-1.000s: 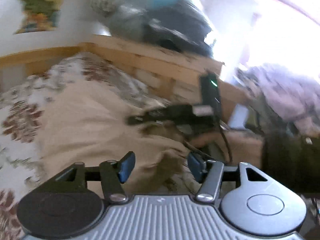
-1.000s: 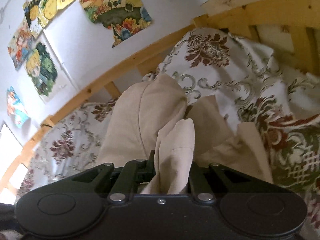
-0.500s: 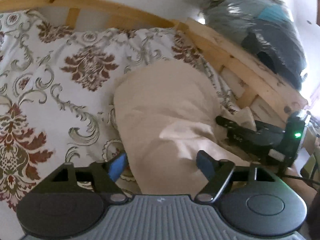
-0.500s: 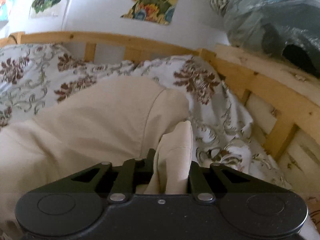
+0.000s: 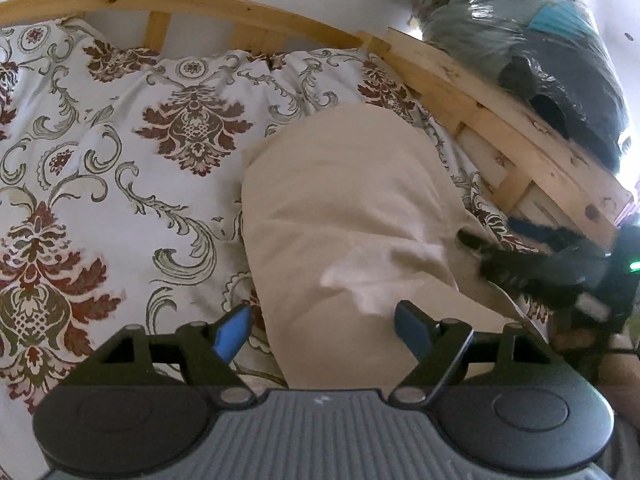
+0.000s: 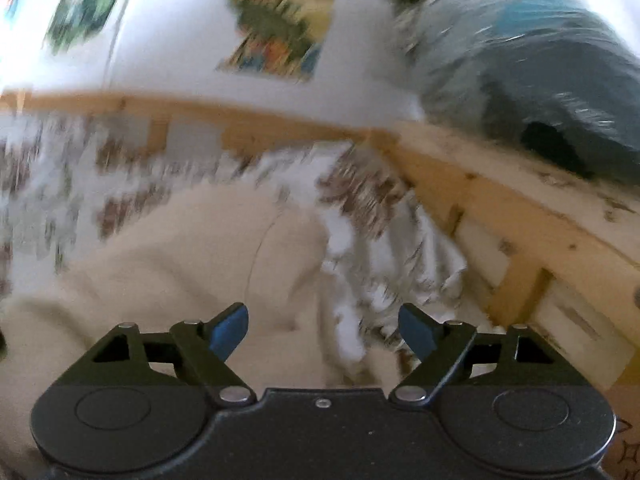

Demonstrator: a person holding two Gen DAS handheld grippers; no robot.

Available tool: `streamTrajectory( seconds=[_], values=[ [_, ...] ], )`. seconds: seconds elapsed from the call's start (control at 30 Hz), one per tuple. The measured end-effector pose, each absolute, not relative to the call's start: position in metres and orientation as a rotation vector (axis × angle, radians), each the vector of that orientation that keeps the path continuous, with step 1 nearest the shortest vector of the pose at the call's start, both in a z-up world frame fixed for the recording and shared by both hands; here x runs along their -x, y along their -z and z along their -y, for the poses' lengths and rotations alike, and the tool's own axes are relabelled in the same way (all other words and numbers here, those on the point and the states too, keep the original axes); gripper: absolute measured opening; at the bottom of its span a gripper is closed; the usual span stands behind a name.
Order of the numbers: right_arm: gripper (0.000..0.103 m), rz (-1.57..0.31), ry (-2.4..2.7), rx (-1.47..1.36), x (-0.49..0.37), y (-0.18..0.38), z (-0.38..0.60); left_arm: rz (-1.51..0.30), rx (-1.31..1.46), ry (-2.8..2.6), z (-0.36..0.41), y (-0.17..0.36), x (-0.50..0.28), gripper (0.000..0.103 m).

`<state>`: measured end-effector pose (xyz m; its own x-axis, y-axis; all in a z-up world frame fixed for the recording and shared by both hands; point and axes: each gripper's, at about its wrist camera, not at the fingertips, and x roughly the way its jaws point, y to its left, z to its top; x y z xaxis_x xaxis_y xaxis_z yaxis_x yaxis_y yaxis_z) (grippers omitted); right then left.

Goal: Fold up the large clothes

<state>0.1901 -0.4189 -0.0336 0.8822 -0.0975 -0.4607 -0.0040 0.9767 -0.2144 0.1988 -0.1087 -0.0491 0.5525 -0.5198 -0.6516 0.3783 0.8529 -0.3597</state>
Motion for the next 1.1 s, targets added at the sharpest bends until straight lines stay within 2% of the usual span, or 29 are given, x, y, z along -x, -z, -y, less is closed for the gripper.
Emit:
streamTrajectory(
  seconds=[0.13,0.27,0.33,0.37,0.53,0.77,0.87,1.1],
  values=[
    [0.083,-0.622,0.050,0.273,-0.210,0.057,0.416,-0.827,0.178,0.543,0.112,0.052,-0.199,0.082],
    [0.085,-0.656,0.075,0.350,-0.216,0.068,0.409,-0.825,0.132,0.535,0.117,0.053,-0.197,0.082],
    [0.082,-0.647,0.077,0.360,-0.214,0.065,0.408,-0.821,0.115,0.527,0.117,0.052,-0.196,0.082],
    [0.080,-0.632,0.082,0.343,-0.210,0.061,0.409,-0.819,0.109,0.524,0.117,0.052,-0.195,0.082],
    [0.082,-0.416,0.183,0.292,-0.196,0.025,0.411,-0.819,0.102,0.520,0.119,0.051,-0.193,0.081],
    [0.082,-0.327,0.026,0.337,-0.233,0.016,0.392,-0.809,0.075,0.528,0.124,0.052,-0.191,0.081],
    [0.082,-0.274,-0.023,0.269,-0.255,0.010,0.396,-0.791,0.054,0.526,0.127,0.052,-0.188,0.081],
    [0.076,-0.461,-0.014,0.284,-0.299,0.050,0.399,-0.772,0.033,0.544,0.135,0.056,-0.187,0.081]
  ],
)
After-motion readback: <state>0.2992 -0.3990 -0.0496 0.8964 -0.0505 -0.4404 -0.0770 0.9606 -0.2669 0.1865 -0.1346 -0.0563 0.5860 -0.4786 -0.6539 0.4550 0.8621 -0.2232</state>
